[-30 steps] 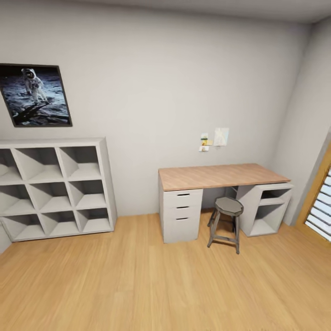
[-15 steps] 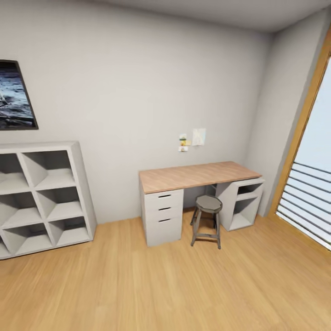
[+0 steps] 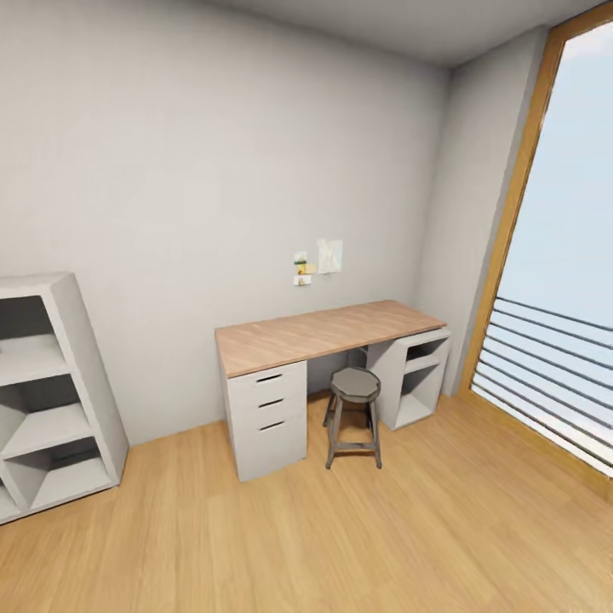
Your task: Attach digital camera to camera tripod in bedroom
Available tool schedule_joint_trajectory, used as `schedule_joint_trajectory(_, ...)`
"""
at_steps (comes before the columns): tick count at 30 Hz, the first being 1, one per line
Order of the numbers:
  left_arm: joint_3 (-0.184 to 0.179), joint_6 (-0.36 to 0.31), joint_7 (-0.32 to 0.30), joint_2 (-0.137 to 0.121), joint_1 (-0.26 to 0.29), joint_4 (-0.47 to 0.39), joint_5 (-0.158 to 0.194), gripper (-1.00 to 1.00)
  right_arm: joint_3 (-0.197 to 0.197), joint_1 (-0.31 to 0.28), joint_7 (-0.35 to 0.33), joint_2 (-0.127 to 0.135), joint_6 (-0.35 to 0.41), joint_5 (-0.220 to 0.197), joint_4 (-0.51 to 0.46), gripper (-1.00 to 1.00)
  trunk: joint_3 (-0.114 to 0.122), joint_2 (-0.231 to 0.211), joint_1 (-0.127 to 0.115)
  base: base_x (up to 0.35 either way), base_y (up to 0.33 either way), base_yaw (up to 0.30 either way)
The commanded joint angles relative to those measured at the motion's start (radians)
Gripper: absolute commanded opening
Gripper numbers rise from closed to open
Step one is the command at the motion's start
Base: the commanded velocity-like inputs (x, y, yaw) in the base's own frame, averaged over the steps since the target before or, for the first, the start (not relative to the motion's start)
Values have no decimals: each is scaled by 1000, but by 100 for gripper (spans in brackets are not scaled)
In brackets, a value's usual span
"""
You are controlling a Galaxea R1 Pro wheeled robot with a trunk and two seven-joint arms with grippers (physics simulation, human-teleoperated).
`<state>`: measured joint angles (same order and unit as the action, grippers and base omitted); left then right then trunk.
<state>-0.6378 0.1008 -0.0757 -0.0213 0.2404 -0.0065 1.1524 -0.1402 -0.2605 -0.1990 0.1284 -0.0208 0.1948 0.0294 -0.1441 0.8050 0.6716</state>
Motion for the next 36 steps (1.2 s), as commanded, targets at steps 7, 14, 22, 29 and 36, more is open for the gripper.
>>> schedule_joint_trajectory(7,-8,2,-4,0,0,0,9,-100,-9,-2,-2,0,-2,9,3,100,1,1,1,322,96,-289)
schedule_joint_trajectory(14,-8,2,-4,0,0,0,9,-100,-9,-2,-2,0,-2,9,3,100,4,1,1,321,109,-289)
schedule_joint_trajectory(22,-9,2,-4,0,0,0,9,-100,-9,-2,-2,1,-2,10,3,100,6,1,1,300,202,-215)
schedule_joint_trajectory(29,-9,2,-4,1,0,0,9,-100,-6,-2,-2,9,-14,14,3,100,6,1,1,285,237,-19)
schedule_joint_trajectory(36,-11,2,-4,1,0,0,9,-100,-5,-2,-2,9,-17,14,3,100,6,1,1,284,239,-1)
